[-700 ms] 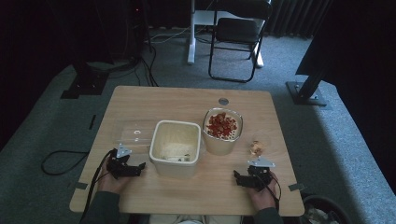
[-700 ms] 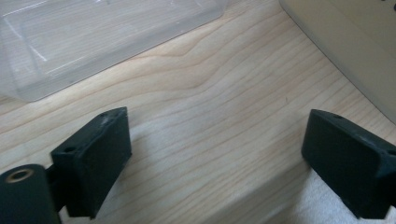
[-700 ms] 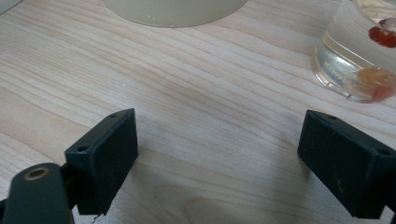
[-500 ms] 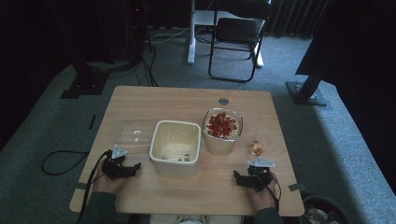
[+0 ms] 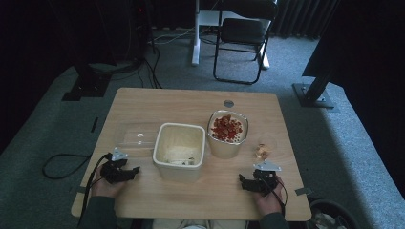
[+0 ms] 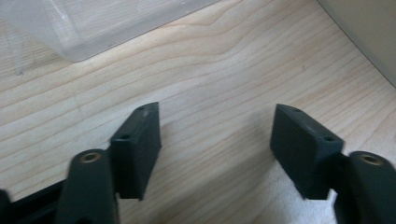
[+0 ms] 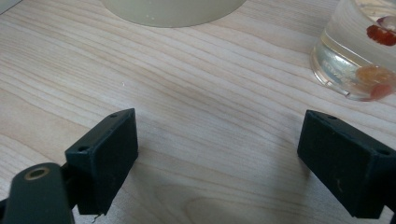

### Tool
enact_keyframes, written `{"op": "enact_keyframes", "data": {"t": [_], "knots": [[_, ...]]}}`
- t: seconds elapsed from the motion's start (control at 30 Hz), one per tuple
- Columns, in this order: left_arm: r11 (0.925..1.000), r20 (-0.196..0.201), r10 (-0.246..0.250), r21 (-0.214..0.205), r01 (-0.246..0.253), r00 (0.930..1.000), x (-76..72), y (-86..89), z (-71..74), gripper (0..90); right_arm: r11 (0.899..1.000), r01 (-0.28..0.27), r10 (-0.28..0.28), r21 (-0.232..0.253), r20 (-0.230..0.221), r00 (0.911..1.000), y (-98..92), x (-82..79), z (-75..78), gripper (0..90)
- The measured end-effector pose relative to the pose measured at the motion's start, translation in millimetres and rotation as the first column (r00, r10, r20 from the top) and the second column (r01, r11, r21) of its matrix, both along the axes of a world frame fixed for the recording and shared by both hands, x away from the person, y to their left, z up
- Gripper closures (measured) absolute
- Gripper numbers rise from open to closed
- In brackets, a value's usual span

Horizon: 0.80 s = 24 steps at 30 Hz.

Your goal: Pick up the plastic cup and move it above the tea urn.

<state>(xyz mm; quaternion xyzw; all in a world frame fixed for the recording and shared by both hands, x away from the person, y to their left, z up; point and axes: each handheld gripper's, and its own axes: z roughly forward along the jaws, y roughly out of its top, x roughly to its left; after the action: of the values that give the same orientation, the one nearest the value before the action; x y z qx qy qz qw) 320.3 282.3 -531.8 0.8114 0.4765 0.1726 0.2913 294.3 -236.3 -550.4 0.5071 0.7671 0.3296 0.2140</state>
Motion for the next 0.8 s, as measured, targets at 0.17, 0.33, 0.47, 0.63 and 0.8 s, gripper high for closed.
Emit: {"op": "enact_keyframes", "data": {"t": [0.17, 0.33, 0.47, 0.63, 0.8], "knots": [[0.9999, 0.029, 0.012, 0.003, -0.012, 0.9995, -3.6, 3.6, 8.4, 41.0, 1.0, -0.001, 0.001, -0.001, 0.0, 1.0, -0.1, 0.0, 0.0, 11.8], [0.9984, 0.078, 0.035, -0.047, -0.031, 0.9964, -4.0, 13.4, 27.3, 41.2, 1.0, 0.001, -0.001, -0.001, 0.0, 1.0, 0.0, 0.0, 0.1, 11.9], [0.9976, 0.121, 0.043, -0.059, -0.036, 0.9917, -0.1, 19.6, 46.1, 41.2, 1.0, 0.003, -0.003, 0.0, 0.0, 1.0, 0.2, 0.0, 0.0, 11.9], [0.9967, 0.169, 0.07, -0.053, -0.062, 0.9831, 15.1, 26.6, 67.3, 41.2, 1.0, 0.005, -0.005, 0.0, -0.001, 1.0, 0.4, 0.0, 0.1, 11.9], [0.993, 0.206, 0.117, -0.041, -0.11, 0.9716, 31.3, 30.6, 82.3, 42.6, 1.0, 0.005, -0.005, 0.0, 0.0, 1.0, 0.4, 0.0, 0.0, 11.9]]}}
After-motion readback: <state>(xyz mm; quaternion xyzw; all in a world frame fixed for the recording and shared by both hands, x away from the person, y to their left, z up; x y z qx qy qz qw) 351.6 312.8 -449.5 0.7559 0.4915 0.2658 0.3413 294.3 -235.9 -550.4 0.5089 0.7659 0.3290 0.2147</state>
